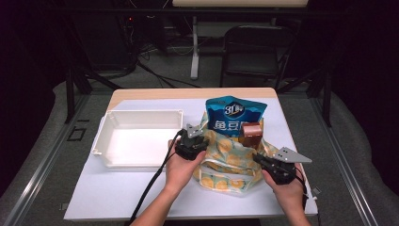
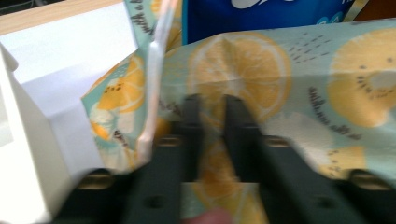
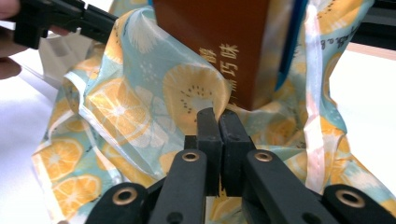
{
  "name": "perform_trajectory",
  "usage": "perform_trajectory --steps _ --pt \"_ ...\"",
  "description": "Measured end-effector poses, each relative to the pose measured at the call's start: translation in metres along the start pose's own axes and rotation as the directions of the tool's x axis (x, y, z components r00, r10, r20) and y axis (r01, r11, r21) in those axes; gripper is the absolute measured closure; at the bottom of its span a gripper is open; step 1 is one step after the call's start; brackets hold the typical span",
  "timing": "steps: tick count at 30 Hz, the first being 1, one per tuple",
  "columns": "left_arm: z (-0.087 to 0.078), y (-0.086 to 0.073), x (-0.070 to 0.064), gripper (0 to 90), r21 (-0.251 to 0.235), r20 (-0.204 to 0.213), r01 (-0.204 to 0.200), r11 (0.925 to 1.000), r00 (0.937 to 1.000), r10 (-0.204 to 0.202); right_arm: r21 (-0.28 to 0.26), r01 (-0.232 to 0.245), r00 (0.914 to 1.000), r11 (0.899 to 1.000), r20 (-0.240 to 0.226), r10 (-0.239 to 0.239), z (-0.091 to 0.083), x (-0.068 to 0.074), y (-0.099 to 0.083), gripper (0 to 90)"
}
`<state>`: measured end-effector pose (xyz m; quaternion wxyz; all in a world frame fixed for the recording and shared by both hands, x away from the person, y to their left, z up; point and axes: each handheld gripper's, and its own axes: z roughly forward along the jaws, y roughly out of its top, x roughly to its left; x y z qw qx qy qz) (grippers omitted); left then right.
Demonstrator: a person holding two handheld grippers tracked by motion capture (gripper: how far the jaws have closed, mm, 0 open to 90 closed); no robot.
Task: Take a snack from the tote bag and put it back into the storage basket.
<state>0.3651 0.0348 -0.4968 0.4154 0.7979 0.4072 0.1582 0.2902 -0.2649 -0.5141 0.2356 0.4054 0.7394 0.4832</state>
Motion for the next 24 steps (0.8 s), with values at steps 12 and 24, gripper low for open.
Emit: perform_trajectory --steps 12,24 --pt "-0.013 -0.013 0.011 90.0 -0.019 0.026 0.043 0.9989 0.9988 -0.042 0.016 0.005 0.9994 1.0 -0.034 -0.004 0.0 0.001 -0.002 90.0" --pt "-0.012 0.004 0.025 49.7 -0.041 -0.092 0.053 0.9978 0.9942 -0.057 -0.022 -0.003 0.9992 1.0 -0.039 0.002 -0.006 0.0 0.0 90.0"
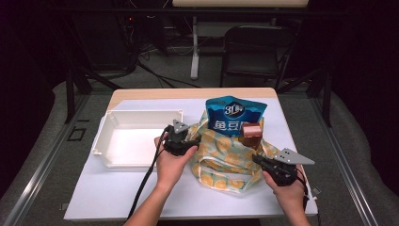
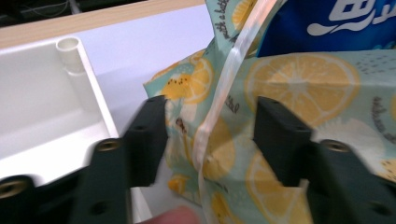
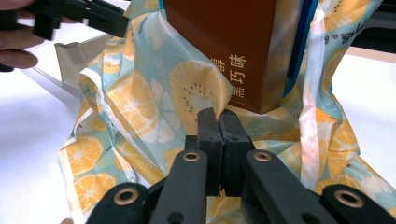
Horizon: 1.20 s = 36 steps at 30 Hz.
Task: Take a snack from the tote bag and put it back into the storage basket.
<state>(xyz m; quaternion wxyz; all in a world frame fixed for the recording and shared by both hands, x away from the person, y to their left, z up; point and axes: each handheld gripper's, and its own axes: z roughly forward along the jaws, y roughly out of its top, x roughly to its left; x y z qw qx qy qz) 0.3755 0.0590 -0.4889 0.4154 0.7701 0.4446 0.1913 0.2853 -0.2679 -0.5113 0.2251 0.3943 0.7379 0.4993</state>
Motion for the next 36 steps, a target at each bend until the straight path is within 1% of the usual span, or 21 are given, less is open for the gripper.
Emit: perform_trajectory --steps 1,2,3,4,6,9,11,12,13,14,15,17,18,20,22,24,26,28,30,32,36 --pt "0.0 0.0 0.0 59.5 0.0 0.0 0.0 1.0 1.0 0.0 0.0 0.0 1.0 1.0 0.0 0.0 0.0 0.0 0.0 90.0" --pt "0.002 0.002 0.0 59.5 0.01 0.001 -0.008 0.9999 1.0 0.008 -0.001 -0.001 1.0 1.0 0.0 0.001 0.0 0.0 0.0 90.0" --pt "0.004 0.005 0.001 81.8 0.031 0.002 -0.019 0.9993 0.9998 0.019 -0.006 -0.005 1.0 1.0 0.001 0.005 -0.001 0.001 0.0 90.0" --pt "0.007 0.007 0.004 88.6 0.059 0.008 -0.014 0.9982 0.9999 0.013 -0.003 -0.001 1.0 1.0 -0.002 0.001 -0.001 0.001 0.0 90.0" --pt "0.014 0.01 0.017 90.0 0.119 0.018 0.042 0.992 0.9989 -0.044 0.001 -0.002 1.0 1.0 -0.008 0.002 -0.002 0.001 -0.001 90.0" --pt "0.018 0.009 0.022 90.0 0.145 -0.009 0.054 0.9879 0.9985 -0.053 0.015 0.0 0.9998 1.0 -0.022 0.0 0.0 0.002 -0.002 90.0" --pt "0.023 0.008 0.025 79.3 0.171 -0.003 0.049 0.984 0.9988 -0.049 0.09 0.004 0.9985 0.996 -0.054 0.001 0.008 0.003 -0.006 90.0" --pt "0.022 0.005 0.02 66.4 0.134 -0.038 0.04 0.9902 0.9987 -0.035 0.115 0.013 0.9983 0.993 -0.057 -0.006 0.012 0.003 -0.009 90.0" --pt "0.022 0.005 0.02 58.6 0.134 -0.038 0.04 0.9902 0.9987 -0.035 0.151 0.021 0.9983 0.988 -0.056 -0.012 0.015 0.002 -0.011 90.0" --pt "0.018 0.004 0.018 58.6 0.09 -0.034 0.051 0.9946 0.9983 -0.048 0.151 0.021 0.9983 0.988 -0.056 -0.012 0.015 0.002 -0.011 90.0" --pt "0.013 0.003 0.016 42.6 0.056 -0.027 0.062 0.9965 0.9978 -0.06 0.171 0.021 0.9985 0.985 -0.053 -0.012 0.018 0.002 -0.013 90.0" --pt "0.001 0.0 0.01 41.4 -0.022 -0.021 0.068 0.9974 0.9974 -0.069 0.185 0.015 0.9985 0.983 -0.054 -0.006 0.021 0.001 -0.016 90.0" --pt "-0.012 -0.002 0.002 39.2 -0.088 0.013 0.038 0.9954 0.9992 -0.038 0.176 0.018 0.9987 0.984 -0.051 -0.009 0.019 0.001 -0.016 90.0" --pt "-0.017 -0.003 -0.003 39.3 -0.112 0.028 0.024 0.9934 0.9994 -0.021 0.17 0.024 0.9987 0.985 -0.049 -0.016 0.018 0.002 -0.015 90.0" --pt "-0.023 -0.003 -0.011 39.7 -0.133 0.094 -0.015 0.9911 0.9952 0.027 0.144 0.031 0.9985 0.989 -0.049 -0.025 0.015 0.004 -0.013 90.0" --pt "-0.019 -0.003 -0.02 39.1 -0.105 0.126 -0.076 0.9915 0.988 0.089 0.113 0.034 0.998 0.993 -0.056 -0.028 0.013 0.007 -0.01 85.0" --pt "-0.012 -0.005 -0.026 36.7 -0.084 0.131 -0.117 0.9896 0.9832 0.127 0.068 0.046 0.9973 0.997 -0.06 -0.042 0.011 0.01 -0.008 73.2" --pt "-0.005 -0.008 -0.029 32.7 -0.067 0.14 -0.122 0.9903 0.9815 0.13 0.011 0.078 0.9934 0.997 -0.085 -0.077 0.008 0.017 -0.005 62.4" --pt "0.0 -0.01 -0.03 29.0 -0.053 0.115 -0.128 0.9904 0.9844 0.133 -0.015 0.103 0.9918 0.995 -0.074 -0.103 0.007 0.023 -0.003 56.0" --pt "0.002 -0.01 -0.028 25.3 -0.038 0.085 -0.093 0.9949 0.9918 0.096 -0.059 0.109 0.9923 0.992 -0.054 -0.112 0.008 0.03 0.0 53.3" --pt "0.002 -0.009 -0.026 25.9 -0.039 0.088 -0.096 0.9947 0.9912 0.099 -0.111 0.115 0.9902 0.987 -0.066 -0.123 0.006 0.036 0.004 53.4"
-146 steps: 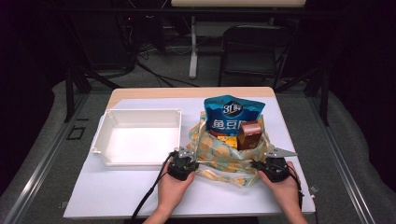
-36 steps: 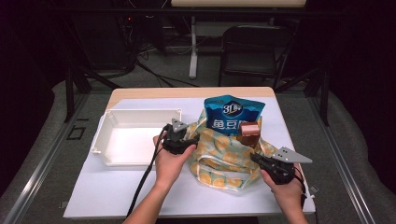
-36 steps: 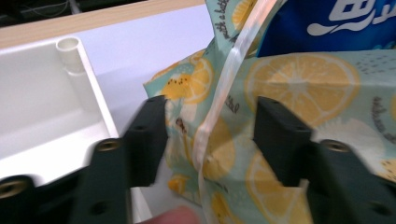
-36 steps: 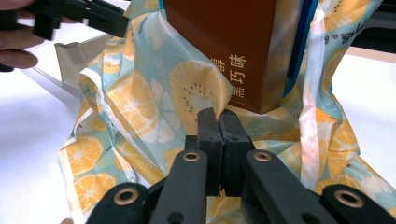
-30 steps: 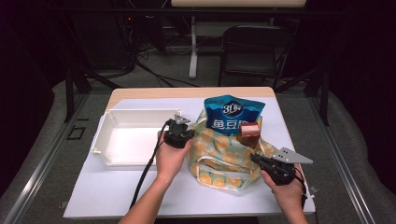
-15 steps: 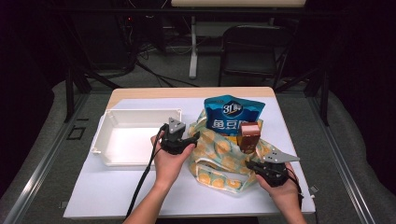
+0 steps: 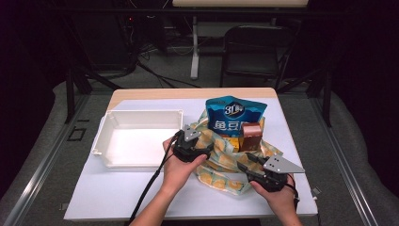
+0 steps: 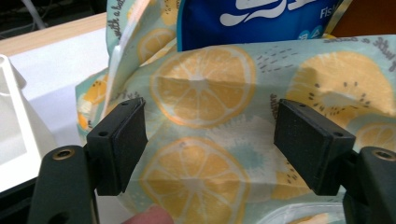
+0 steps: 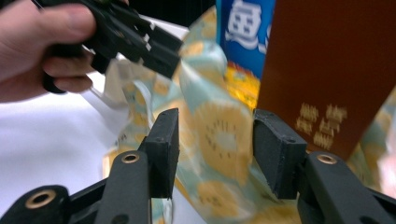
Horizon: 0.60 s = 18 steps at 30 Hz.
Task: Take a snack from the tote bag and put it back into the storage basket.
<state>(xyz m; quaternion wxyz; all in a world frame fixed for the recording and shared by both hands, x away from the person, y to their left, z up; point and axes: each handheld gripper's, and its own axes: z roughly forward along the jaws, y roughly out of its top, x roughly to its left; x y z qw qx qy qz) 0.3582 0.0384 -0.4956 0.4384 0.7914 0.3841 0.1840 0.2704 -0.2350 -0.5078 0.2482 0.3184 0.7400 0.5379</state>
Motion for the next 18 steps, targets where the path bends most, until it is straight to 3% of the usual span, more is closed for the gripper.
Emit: perform_trajectory --steps 3,4,6,11,12,13,15,18 --pt "0.003 0.0 0.003 27.7 0.024 0.003 0.001 0.9997 1.0 -0.001 -0.017 0.002 0.9999 1.0 0.016 -0.002 -0.002 0.002 0.004 52.9" --pt "0.004 0.0 0.004 33.9 0.034 0.009 0.002 0.9994 1.0 -0.002 -0.034 0.003 0.9998 0.999 0.022 -0.002 -0.004 0.003 0.006 52.2" --pt "0.006 -0.002 0.005 37.9 0.055 0.007 -0.004 0.9985 1.0 0.004 -0.039 0.003 0.9997 0.999 0.024 -0.003 -0.005 0.004 0.008 51.9" --pt "0.006 0.0 0.008 65.5 0.067 -0.002 -0.001 0.9978 1.0 0.001 -0.04 -0.002 0.9997 0.999 0.022 0.003 0.003 0.007 0.013 49.9" --pt "0.006 0.001 0.008 81.6 0.075 0.0 0.0 0.9972 1.0 0.0 -0.033 -0.023 0.9994 0.999 0.027 0.023 0.011 0.01 0.017 49.3" --pt "0.005 0.001 0.008 87.8 0.081 0.01 0.005 0.9967 0.9999 -0.005 -0.022 -0.021 0.9995 1.0 0.024 0.021 0.015 0.012 0.019 48.8" --pt "0.003 0.001 0.01 90.0 0.088 0.038 0.024 0.9959 0.9989 -0.027 -0.009 -0.016 0.9997 1.0 0.02 0.016 0.019 0.014 0.02 48.5" --pt "-0.001 -0.001 0.01 90.0 0.097 0.053 0.016 0.9951 0.9983 -0.021 0.033 -0.009 0.9993 0.999 0.035 0.008 0.031 0.019 0.019 52.7"
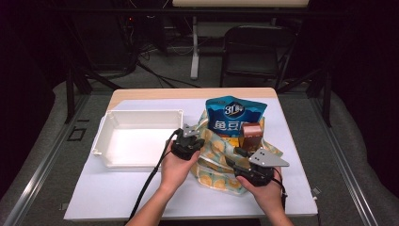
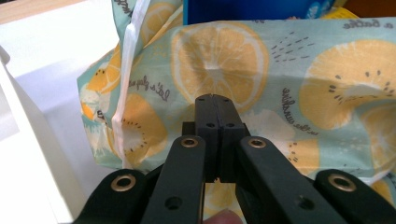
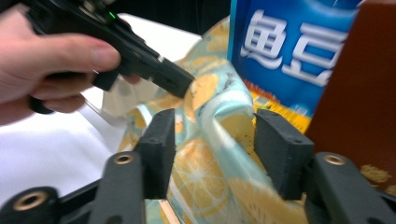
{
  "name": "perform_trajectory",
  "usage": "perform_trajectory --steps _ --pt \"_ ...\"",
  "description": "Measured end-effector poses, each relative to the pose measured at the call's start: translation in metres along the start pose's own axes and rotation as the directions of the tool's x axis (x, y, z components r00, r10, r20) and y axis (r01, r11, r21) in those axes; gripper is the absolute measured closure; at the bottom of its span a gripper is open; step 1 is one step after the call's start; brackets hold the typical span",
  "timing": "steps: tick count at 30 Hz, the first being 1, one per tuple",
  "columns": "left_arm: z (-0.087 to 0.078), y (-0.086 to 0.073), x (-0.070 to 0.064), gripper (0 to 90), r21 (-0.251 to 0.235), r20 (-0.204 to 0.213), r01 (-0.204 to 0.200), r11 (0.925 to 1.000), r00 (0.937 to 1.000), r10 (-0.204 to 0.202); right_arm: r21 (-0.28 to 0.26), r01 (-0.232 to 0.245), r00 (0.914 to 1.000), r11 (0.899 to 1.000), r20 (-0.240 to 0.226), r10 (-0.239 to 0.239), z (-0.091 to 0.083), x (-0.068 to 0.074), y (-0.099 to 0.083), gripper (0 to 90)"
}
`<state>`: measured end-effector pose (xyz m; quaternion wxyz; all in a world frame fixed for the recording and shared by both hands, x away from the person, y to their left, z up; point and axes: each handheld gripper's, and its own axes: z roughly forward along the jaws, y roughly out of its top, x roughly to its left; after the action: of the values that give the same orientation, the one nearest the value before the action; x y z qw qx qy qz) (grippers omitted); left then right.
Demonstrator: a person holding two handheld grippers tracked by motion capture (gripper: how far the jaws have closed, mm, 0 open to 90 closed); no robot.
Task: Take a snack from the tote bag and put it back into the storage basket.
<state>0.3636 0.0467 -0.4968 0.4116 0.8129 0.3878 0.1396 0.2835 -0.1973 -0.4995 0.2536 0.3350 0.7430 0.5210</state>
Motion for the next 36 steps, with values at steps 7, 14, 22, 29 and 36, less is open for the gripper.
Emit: perform_trajectory --steps 7,14,22,29,36 --pt "-0.007 -0.01 0.001 90.0 0.002 -0.004 0.002 1.0 1.0 -0.002 0.056 -0.007 0.9988 0.998 -0.048 0.01 0.008 -0.001 -0.006 86.0" --pt "-0.006 -0.023 0.001 90.0 -0.003 -0.007 0.026 0.9997 0.9996 -0.026 0.087 -0.003 0.9971 0.996 -0.076 0.01 0.01 -0.002 -0.012 87.3" --pt "0.014 -0.048 0.0 90.0 0.09 -0.012 0.053 0.9945 0.9986 -0.052 0.087 0.009 0.9907 0.996 -0.136 0.003 0.001 -0.001 -0.02 60.8" --pt "0.024 -0.058 0.001 89.9 0.12 -0.001 0.07 0.9903 0.9975 -0.071 0.016 -0.019 0.991 1.0 -0.132 0.021 -0.035 -0.018 -0.02 56.9" --pt "-0.015 -0.049 -0.001 78.6 -0.034 0.047 0.073 0.9968 0.9964 -0.071 -0.056 -0.104 0.9945 0.993 -0.003 0.104 -0.07 -0.043 -0.022 58.9"
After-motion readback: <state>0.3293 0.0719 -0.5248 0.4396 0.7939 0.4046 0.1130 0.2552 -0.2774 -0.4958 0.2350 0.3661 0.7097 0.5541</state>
